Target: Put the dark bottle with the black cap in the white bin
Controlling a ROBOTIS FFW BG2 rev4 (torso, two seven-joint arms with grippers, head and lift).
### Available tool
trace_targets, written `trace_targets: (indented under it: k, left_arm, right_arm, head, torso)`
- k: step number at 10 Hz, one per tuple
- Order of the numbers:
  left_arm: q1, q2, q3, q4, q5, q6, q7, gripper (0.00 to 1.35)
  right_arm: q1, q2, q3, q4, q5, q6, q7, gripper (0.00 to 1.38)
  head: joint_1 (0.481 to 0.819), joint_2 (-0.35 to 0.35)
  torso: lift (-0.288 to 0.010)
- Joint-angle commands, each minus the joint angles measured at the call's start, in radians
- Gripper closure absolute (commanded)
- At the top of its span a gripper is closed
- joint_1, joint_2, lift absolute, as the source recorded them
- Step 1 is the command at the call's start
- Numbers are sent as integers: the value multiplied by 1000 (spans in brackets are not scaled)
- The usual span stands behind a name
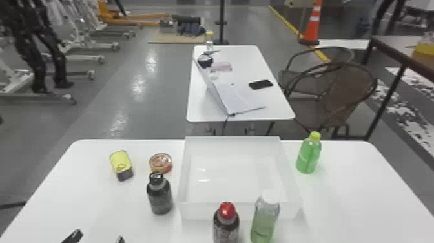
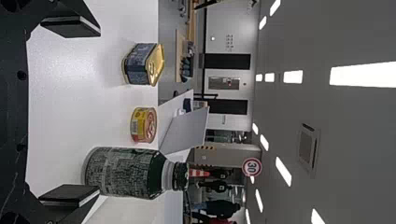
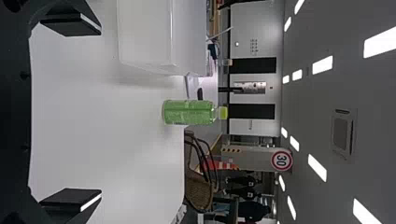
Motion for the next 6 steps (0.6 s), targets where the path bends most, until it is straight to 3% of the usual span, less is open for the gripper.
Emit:
trace_targets:
  k: [1, 6]
  left_arm:
    - [0, -4, -3, 0, 0, 0, 0, 119]
    - [-5, -4, -33, 2, 5, 28, -15, 117]
  right_arm:
    - [0, 0, 0, 2, 0, 0, 0, 75]
    - [2, 0, 0, 5, -3, 0, 0, 75]
  head:
    - [549, 0]
    - [549, 0]
  torso:
    - [-100]
    - [-100]
